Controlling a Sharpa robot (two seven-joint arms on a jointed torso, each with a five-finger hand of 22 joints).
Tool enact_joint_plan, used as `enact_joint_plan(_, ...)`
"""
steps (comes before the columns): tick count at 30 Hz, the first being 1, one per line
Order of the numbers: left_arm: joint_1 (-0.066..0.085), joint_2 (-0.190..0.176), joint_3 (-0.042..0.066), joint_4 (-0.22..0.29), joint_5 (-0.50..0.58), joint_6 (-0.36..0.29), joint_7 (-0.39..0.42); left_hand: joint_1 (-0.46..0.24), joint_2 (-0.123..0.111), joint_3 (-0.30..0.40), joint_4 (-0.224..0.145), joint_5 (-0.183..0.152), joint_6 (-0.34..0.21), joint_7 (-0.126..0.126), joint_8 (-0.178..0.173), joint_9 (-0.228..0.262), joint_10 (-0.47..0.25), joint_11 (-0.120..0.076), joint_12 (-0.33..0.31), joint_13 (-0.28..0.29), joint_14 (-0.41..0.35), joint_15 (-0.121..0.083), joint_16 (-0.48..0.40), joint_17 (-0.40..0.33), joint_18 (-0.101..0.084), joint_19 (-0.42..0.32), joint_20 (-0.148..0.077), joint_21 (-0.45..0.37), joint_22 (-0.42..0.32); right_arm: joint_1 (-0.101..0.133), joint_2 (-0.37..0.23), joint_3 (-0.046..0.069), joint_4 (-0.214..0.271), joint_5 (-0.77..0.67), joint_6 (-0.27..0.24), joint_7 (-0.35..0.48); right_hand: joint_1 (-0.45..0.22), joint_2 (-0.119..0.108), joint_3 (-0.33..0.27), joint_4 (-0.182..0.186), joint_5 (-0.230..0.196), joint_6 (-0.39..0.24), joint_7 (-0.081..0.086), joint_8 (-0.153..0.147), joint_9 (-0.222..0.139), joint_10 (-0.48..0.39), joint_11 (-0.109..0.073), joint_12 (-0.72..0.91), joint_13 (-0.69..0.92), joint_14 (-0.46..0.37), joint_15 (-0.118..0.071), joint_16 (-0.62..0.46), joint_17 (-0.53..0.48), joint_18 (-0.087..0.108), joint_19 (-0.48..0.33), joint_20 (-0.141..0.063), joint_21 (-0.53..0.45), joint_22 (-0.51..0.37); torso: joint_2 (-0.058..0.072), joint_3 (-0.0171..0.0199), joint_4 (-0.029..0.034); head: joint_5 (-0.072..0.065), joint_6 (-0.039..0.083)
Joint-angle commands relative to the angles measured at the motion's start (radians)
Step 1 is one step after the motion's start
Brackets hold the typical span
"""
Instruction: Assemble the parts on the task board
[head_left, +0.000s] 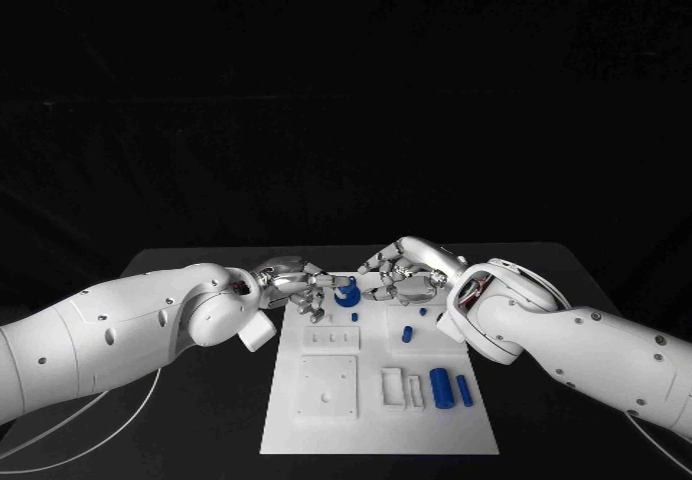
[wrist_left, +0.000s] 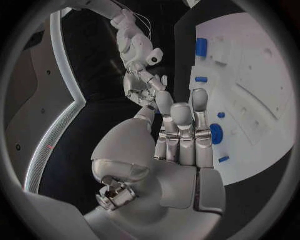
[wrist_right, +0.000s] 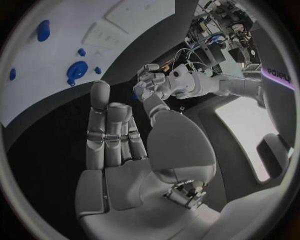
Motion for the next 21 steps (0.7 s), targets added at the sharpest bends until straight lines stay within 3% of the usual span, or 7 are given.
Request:
enact_joint_plan(1,-0.001,-0.001,0.000,0.003,0.024,0.035,0.031,-0.065,-0.010,0.169,-0.150,0.052,-0.026,-0.007,0.032,0.097,-0.006,-0.006,0.008,0.002,-0.006,-0.003,0.010,-0.002,-0.014,-0.007,-0.004,0.003,0.021,-0.002,0.000,-0.001,0.012,-0.043,-0.007,0.031,0.002,0.001,-0.013,0.001,0.006,-0.008,0.001,-0.002,0.001,0.004,-0.002,0.000,-0.001,0.001,-0.003,0.004,0.000,0.018,0.033,-0.002,-0.003,0.002,0.001,-0.0003,-0.0004,0.005,0.003)
enact_joint_plan(3,-0.002,-0.001,-0.001,0.003,0.019,0.035,0.029,-0.100,-0.018,0.189,-0.165,0.122,-0.030,-0.013,0.051,0.158,-0.008,-0.008,0.011,0.003,-0.006,-0.006,0.012,-0.002,-0.014,-0.008,-0.006,0.006,0.021,-0.003,0.001,-0.002,0.019,-0.046,-0.012,0.033,0.004,0.001,-0.016,0.001,0.006,-0.022,0.002,-0.003,0.000,0.004,-0.002,-0.001,-0.002,0.001,-0.002,0.003,0.000,0.018,0.033,-0.001,-0.004,0.002,0.001,0.0003,-0.0001,0.004,0.002)
enact_joint_plan(5,-0.003,-0.001,-0.001,0.004,0.016,0.036,0.027,-0.131,-0.016,0.214,-0.183,0.146,-0.038,-0.012,0.065,0.220,-0.011,-0.011,0.014,0.005,-0.008,-0.007,0.014,-0.002,-0.014,-0.010,-0.007,0.010,0.021,-0.003,0.002,-0.003,0.024,-0.048,-0.015,0.034,0.004,0.001,-0.016,0.001,0.006,-0.023,0.002,-0.003,0.000,0.004,-0.002,-0.001,-0.002,0.001,-0.002,0.003,0.000,0.019,0.033,-0.001,-0.004,0.002,0.001,0.0005,0.0000,0.004,0.001)
enact_joint_plan(6,-0.003,-0.001,-0.002,0.004,0.014,0.035,0.027,-0.135,-0.016,0.217,-0.186,0.150,-0.038,-0.013,0.065,0.227,-0.011,-0.011,0.014,0.005,-0.008,-0.007,0.014,-0.002,-0.014,-0.011,-0.007,0.011,0.021,-0.003,0.002,-0.003,0.026,-0.049,-0.015,0.034,0.004,0.001,-0.016,0.001,0.006,-0.023,0.002,-0.003,0.000,0.004,-0.002,-0.001,-0.002,0.001,-0.002,0.003,0.000,0.019,0.033,-0.001,-0.004,0.002,0.001,0.0003,-0.0001,0.005,-0.001)
enact_joint_plan(7,-0.004,-0.001,-0.002,0.005,0.011,0.034,0.026,-0.158,-0.014,0.234,-0.203,0.170,-0.036,-0.015,0.055,0.271,-0.012,-0.011,0.017,0.006,-0.009,-0.008,0.015,-0.003,-0.013,-0.013,-0.008,0.018,0.021,-0.003,0.003,-0.005,0.030,-0.052,-0.016,0.034,0.004,0.001,-0.016,0.001,0.006,-0.023,0.002,-0.003,0.000,0.004,-0.002,-0.001,-0.002,0.001,-0.002,0.003,0.000,0.019,0.033,-0.001,-0.004,0.002,0.001,0.0001,0.0000,0.005,-0.001)
enact_joint_plan(15,-0.004,0.000,-0.003,0.006,0.005,0.032,0.030,-0.165,-0.016,0.237,-0.217,0.185,-0.012,-0.015,0.006,0.309,-0.012,-0.012,0.020,0.004,-0.009,-0.008,0.020,-0.004,-0.012,-0.017,-0.008,0.032,0.021,-0.003,0.004,-0.016,0.040,-0.059,-0.003,0.035,0.002,0.005,-0.021,0.007,0.002,-0.010,0.001,-0.002,0.001,0.004,-0.002,-0.001,-0.002,-0.001,-0.002,0.001,-0.001,0.019,0.033,-0.001,-0.006,0.003,0.001,-0.0014,-0.0010,0.005,-0.003)
enact_joint_plan(21,-0.004,0.000,-0.003,0.007,-0.002,0.037,0.033,-0.155,-0.023,0.234,-0.217,0.189,-0.003,-0.015,-0.005,0.305,-0.013,-0.012,0.020,0.004,-0.009,-0.008,0.020,-0.005,-0.012,-0.020,-0.008,0.033,0.020,-0.003,0.006,-0.022,0.041,-0.055,-0.006,0.035,-0.014,0.012,-0.026,0.025,0.001,-0.003,-0.001,-0.002,0.001,0.004,-0.003,0.001,-0.001,0.001,-0.003,0.004,0.000,0.018,0.034,-0.001,-0.006,0.004,0.000,-0.0007,-0.0003,0.006,-0.003)
